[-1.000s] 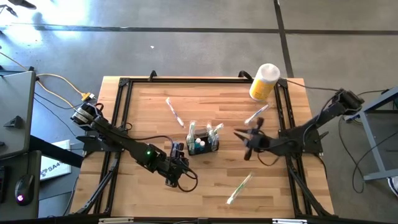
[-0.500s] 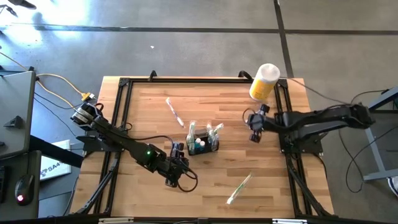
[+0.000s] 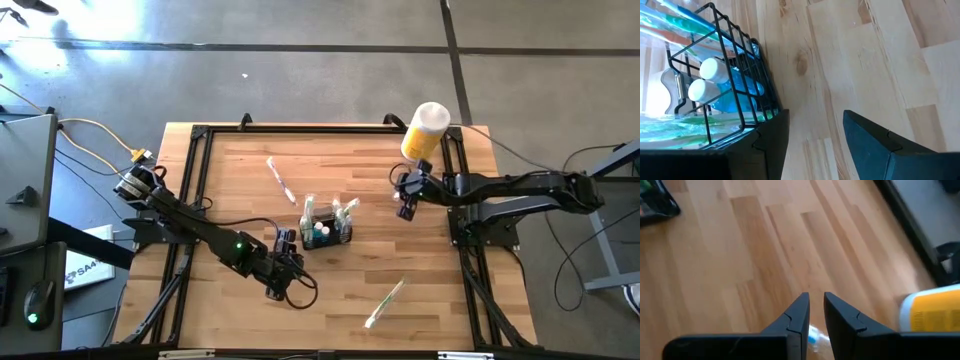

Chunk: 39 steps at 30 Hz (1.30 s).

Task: Pick & Place toothbrushing station
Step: Put the blue toothbrush into the black mesh organizer

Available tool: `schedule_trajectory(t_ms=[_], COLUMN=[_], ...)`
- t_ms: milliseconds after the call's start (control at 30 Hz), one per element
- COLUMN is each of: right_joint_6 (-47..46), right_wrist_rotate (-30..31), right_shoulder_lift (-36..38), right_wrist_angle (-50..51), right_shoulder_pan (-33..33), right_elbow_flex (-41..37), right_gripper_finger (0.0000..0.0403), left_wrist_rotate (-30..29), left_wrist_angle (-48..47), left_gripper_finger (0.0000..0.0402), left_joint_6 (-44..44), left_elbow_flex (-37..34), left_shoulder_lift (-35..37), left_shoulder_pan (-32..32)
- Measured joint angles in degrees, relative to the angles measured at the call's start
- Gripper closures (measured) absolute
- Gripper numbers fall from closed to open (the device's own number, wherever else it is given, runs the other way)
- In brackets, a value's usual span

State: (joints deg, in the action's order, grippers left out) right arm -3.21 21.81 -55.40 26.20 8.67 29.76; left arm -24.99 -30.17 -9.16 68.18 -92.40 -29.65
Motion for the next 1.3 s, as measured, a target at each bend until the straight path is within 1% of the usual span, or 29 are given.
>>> schedule_trajectory(t_ms=[100,233,467,533,600,667,767,833,900,1033,1200,1300], right_joint_6=[-1.7,1.9,1.6,3.8,8.4,11.0,11.3,11.1,12.9,16.6,17.0,16.7], right_wrist_rotate=[-1.8,-2.4,-6.3,-6.7,-5.6,-5.4,-5.8,-6.7,-7.3,-7.5,-11.2,-11.5], right_shoulder_lift=[0.0,0.0,0.0,0.0,0.0,0.0,0.0,0.0,0.0,0.0,0.0,0.0], right_wrist_angle=[0.1,0.1,-2.4,-3.4,-6.3,-8.6,-13.2,-14.8,-15.9,-16.0,-15.9,-15.8], right_shoulder_pan=[0.0,0.0,0.0,0.0,0.1,0.1,0.1,0.1,0.1,0.1,0.1,0.1], right_elbow_flex=[0.0,0.0,0.0,0.0,0.0,0.0,0.0,0.0,0.0,0.0,0.0,0.0], right_gripper_finger=[0.0353,0.0353,0.0353,0.0353,0.0353,0.0353,0.0353,0.0353,0.0353,0.0353,0.0353,0.0353], left_wrist_rotate=[0.0,0.0,0.0,0.0,0.0,0.1,1.8,3.1,3.8,4.7,4.7,5.0], left_wrist_angle=[-0.4,-1.1,-1.3,-1.3,-1.2,-1.2,-1.2,-1.2,-1.2,-1.2,-1.3,-1.3], left_gripper_finger=[0.0222,0.0222,0.0222,0.0222,0.0222,0.0222,0.0222,0.0222,0.0222,0.0222,0.0222,0.0222], left_joint_6=[0.4,0.3,-0.1,-0.1,-0.1,-0.2,-1.6,-2.0,-2.1,-2.1,-2.0,-1.9], left_elbow_flex=[0.0,0.0,0.0,0.0,0.0,0.0,0.0,0.0,0.0,0.0,0.0,0.0], left_shoulder_lift=[0.0,0.0,0.0,0.0,0.0,0.0,0.0,0.0,0.0,0.0,0.0,0.0], left_shoulder_pan=[0.0,0.0,0.0,0.0,0.0,0.0,0.0,0.0,0.0,0.0,0.0,0.0])
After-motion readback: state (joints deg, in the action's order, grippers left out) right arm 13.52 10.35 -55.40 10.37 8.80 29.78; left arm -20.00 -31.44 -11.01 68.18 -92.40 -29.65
